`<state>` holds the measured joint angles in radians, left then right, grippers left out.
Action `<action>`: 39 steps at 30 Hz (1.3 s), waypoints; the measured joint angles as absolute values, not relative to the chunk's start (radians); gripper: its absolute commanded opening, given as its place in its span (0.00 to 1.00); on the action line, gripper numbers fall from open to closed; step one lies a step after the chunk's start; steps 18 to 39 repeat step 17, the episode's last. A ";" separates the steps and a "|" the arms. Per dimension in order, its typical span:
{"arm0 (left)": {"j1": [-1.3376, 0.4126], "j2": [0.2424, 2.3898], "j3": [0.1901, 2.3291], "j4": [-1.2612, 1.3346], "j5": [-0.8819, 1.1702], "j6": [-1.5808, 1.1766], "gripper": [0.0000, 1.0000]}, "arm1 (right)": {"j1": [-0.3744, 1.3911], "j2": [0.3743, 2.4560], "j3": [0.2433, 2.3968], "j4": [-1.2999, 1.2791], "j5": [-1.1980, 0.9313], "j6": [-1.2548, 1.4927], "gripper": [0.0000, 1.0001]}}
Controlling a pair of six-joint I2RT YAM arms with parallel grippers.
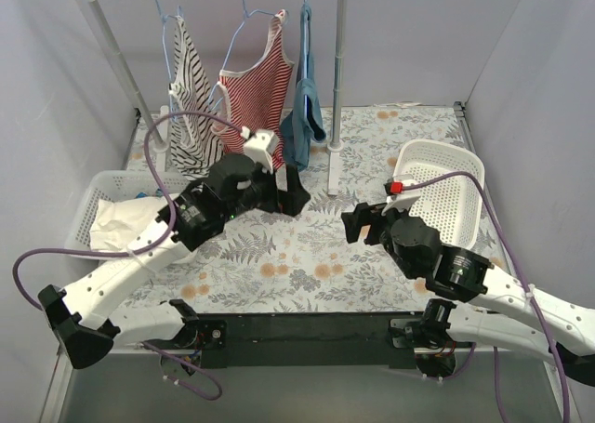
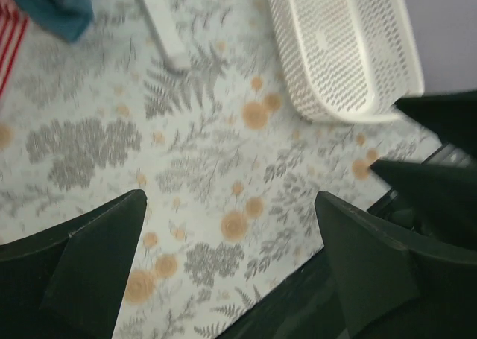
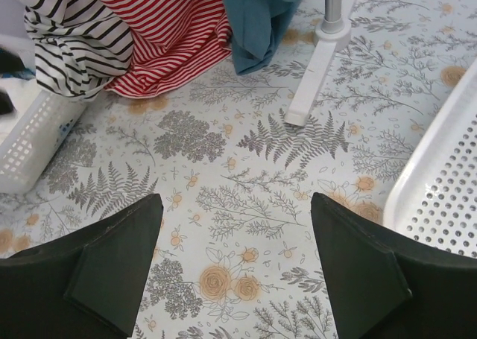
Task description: Place the tank top on the hanger
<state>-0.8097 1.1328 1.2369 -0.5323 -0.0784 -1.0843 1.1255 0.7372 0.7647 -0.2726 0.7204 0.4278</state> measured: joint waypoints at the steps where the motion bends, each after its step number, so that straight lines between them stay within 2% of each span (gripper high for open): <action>1: -0.826 1.117 1.178 -0.519 -0.085 -1.100 0.98 | 1.126 0.721 0.751 -0.276 0.731 0.440 0.89; 5: -0.840 1.026 0.937 -0.478 -0.096 -1.175 0.98 | 1.126 0.700 0.716 -0.282 0.756 0.472 0.89; 10: -0.840 0.947 0.828 -0.435 -0.142 -1.262 0.98 | 1.126 0.695 0.680 -0.285 0.780 0.500 0.89; 39: -0.840 0.914 0.808 -0.399 -0.179 -1.302 0.98 | 1.126 0.651 0.638 -0.290 0.822 0.528 0.89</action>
